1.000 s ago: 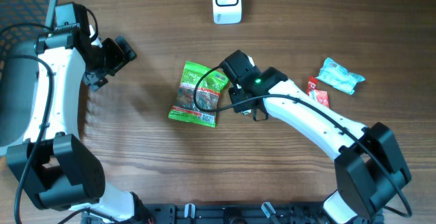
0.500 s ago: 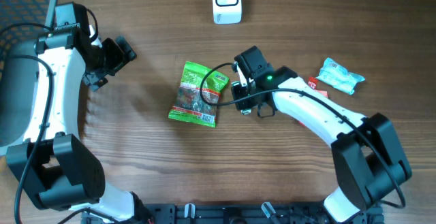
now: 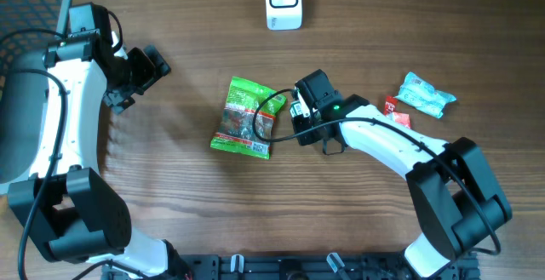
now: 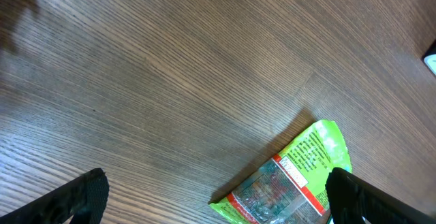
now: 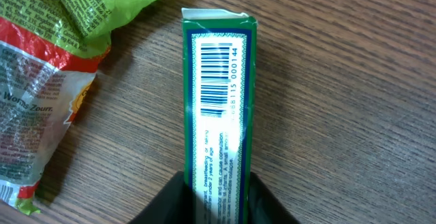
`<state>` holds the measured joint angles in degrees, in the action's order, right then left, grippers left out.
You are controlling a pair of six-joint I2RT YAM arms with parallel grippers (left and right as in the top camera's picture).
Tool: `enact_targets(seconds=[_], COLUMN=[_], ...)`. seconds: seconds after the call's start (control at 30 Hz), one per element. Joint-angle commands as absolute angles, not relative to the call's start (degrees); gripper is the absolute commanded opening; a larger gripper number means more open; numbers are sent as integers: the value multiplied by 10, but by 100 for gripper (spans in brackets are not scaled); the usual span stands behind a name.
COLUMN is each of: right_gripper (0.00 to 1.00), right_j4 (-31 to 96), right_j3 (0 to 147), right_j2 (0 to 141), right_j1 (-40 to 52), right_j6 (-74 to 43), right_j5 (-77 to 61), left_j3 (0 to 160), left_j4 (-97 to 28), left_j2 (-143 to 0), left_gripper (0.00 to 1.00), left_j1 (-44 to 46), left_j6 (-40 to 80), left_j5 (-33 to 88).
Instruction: Scan the item barcode
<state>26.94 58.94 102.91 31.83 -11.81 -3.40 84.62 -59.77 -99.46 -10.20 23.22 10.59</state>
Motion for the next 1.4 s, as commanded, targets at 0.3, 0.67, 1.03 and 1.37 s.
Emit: enact_targets(seconds=[0.3, 0.67, 1.03, 1.37], right_gripper=[22, 21, 29, 37], right_j4=[349, 312, 306, 316], right_j3=[590, 540, 540, 553], right_j2=[941, 987, 1044, 1044], right_j1=[313, 313, 326, 360], right_j6=[-120, -164, -165, -135], right_j5=[271, 366, 342, 307], left_j3=[844, 844, 844, 844], left_j4=[-598, -598, -598, -598], left_j2=[-999, -999, -999, -999], left_gripper=[100, 100, 100, 100], left_j1=[-103, -103, -103, -103], left_j6=[227, 227, 227, 227], left_j5=[111, 111, 111, 111])
